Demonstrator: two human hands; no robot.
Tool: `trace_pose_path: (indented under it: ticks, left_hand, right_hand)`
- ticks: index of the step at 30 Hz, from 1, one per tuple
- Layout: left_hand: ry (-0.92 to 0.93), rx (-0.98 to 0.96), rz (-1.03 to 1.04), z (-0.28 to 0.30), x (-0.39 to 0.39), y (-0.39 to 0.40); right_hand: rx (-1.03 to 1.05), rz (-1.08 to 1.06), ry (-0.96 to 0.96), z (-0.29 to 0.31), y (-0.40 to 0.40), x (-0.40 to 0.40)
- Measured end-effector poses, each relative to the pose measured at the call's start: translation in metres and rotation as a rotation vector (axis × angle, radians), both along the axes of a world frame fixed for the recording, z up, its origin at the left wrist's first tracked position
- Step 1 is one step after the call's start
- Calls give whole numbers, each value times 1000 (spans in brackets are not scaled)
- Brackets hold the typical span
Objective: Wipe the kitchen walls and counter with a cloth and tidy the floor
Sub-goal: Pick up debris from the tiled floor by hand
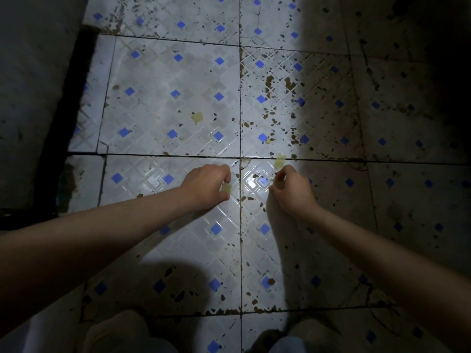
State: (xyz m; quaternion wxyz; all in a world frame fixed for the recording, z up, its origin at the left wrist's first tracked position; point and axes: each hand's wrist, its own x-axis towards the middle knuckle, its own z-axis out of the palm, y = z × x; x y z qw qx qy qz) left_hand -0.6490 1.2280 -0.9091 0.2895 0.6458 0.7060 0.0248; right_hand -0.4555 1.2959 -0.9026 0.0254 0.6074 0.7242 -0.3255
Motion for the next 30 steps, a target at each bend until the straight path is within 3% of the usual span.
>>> trace_pose_path:
  ticks: [9,16,23,30]
  left_hand:
    - [-7,-51,-61,-1,-2,-5]
    - [-76,-71,37,1,-6,-11]
    - [-289,-205,265,7,-8,-6]
    - [-699,-424,516,14,-4,-4]
  right_hand:
    - [-77,57,-25,-3,8,2]
    - [-72,341,-212,7,8,-3]
    - [-82,466,-343,13,2,-8]
    - [-85,230,-55,11,4,0]
